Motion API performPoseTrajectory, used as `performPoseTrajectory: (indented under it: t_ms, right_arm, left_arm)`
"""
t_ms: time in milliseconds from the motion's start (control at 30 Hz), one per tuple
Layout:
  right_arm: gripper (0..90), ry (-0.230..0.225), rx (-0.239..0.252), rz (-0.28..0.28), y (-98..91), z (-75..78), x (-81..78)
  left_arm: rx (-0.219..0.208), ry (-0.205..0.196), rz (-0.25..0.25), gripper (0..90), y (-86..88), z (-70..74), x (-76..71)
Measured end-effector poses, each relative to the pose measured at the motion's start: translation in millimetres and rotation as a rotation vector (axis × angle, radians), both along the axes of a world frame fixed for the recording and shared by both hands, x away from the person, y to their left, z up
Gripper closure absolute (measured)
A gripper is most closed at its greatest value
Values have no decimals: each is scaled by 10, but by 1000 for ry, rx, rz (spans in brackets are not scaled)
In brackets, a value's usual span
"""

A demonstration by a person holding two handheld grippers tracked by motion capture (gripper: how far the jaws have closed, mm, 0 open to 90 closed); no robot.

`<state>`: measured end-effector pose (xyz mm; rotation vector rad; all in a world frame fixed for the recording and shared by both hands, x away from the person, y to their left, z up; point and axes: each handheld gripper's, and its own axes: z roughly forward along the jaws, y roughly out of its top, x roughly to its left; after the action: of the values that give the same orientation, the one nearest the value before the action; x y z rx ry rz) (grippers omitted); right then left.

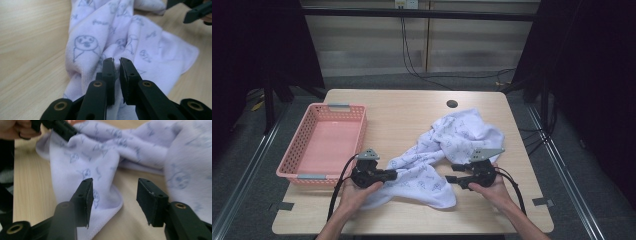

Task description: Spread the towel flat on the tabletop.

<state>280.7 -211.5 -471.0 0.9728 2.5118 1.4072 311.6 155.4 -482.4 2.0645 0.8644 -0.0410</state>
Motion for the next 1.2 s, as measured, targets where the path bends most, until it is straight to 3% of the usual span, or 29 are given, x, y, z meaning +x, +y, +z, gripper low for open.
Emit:
performPoseTrajectory:
  t_ms: [100,200,267,367,433,533,600,700,767,867,933,1000,1033,1100,1167,1200]
  right_arm:
    - [483,20,-40,23,99,-119,-10]
    - [495,42,-59,49,210,-212,11]
    - [622,43,-99,73,315,-258,-10]
    - [818,58,-118,80,371,-249,-32]
    - [867,57,-73,51,263,-139,-34]
    - [873,14,-42,-26,-51,73,-48]
    - [874,-1,-44,-80,-282,133,-68]
    - [872,6,-58,-149,-575,117,-110]
    - [866,23,-58,-184,-708,54,-119]
    - [859,54,-87,-195,-765,-67,-86]
    - [854,61,-102,-195,-736,-102,-51]
    - [852,56,-89,-191,-702,-82,-22]
    - [851,50,-82,-192,-689,-56,-17]
    - [851,37,-68,-184,-671,-8,-2]
    - [850,37,-36,-176,-668,44,-2]
    - [848,40,-28,-175,-668,67,-12]
  left_arm:
    - [16,17,4,789,-9,-71,38]
    - [6,26,9,744,-35,-91,52]
    - [0,22,8,703,-30,-76,49]
    - [-56,16,4,623,8,-13,27]
    - [-37,-21,18,563,23,67,-21]
    - [-72,-46,-20,565,48,169,-136]
    - [-86,-31,-63,636,33,183,-187]
    - [-54,-22,-162,708,-55,147,-325]
    - [-51,14,-201,708,-117,82,-418]
    - [-6,32,-258,589,-231,1,-476]
    - [18,51,-258,471,-306,-54,-461]
    - [31,56,-268,438,-376,-105,-439]
    - [48,67,-276,441,-405,-119,-429]
    - [101,23,-279,648,-456,-132,-425]
    - [100,4,-249,818,-460,-109,-395]
    - [107,-13,-232,845,-438,-78,-364]
